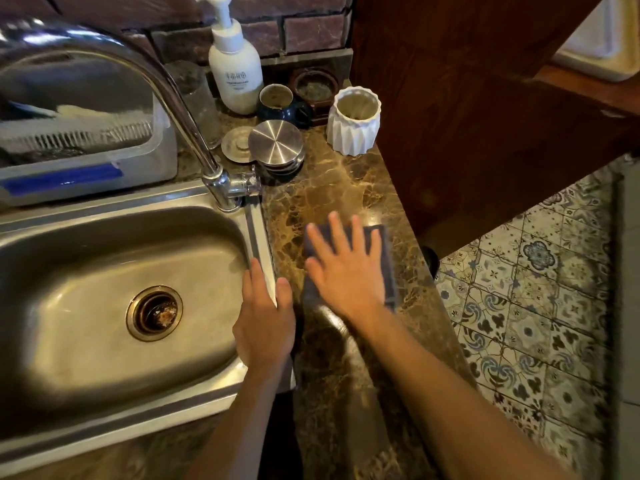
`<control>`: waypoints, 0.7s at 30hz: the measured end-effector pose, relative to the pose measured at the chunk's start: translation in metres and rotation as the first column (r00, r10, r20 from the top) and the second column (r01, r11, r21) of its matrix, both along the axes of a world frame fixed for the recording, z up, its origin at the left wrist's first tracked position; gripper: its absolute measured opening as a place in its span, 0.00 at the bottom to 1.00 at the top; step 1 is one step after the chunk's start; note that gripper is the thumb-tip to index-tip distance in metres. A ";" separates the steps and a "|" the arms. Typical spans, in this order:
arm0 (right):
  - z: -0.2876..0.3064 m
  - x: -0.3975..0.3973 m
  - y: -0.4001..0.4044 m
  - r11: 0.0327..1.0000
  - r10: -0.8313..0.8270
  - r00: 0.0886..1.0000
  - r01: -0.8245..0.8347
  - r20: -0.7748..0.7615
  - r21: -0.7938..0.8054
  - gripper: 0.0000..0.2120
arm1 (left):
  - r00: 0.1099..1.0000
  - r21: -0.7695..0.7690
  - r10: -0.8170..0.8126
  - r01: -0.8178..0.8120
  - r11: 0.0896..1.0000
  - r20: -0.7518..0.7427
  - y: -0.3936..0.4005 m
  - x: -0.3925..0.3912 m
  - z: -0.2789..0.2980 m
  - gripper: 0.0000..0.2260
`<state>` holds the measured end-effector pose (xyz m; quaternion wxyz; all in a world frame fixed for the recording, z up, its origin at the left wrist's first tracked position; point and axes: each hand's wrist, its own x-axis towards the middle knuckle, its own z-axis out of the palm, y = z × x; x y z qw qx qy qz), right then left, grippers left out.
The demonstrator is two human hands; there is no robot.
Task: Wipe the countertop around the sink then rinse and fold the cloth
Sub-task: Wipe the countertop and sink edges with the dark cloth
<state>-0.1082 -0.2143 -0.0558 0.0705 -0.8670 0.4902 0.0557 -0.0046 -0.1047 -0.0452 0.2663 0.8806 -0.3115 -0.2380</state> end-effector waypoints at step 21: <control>0.000 -0.026 0.112 0.985 0.164 0.984 -0.167 0.062 0.043 0.28 | 0.975 -0.055 -0.196 0.191 0.980 -0.106 0.017 0.023 -0.014 0.28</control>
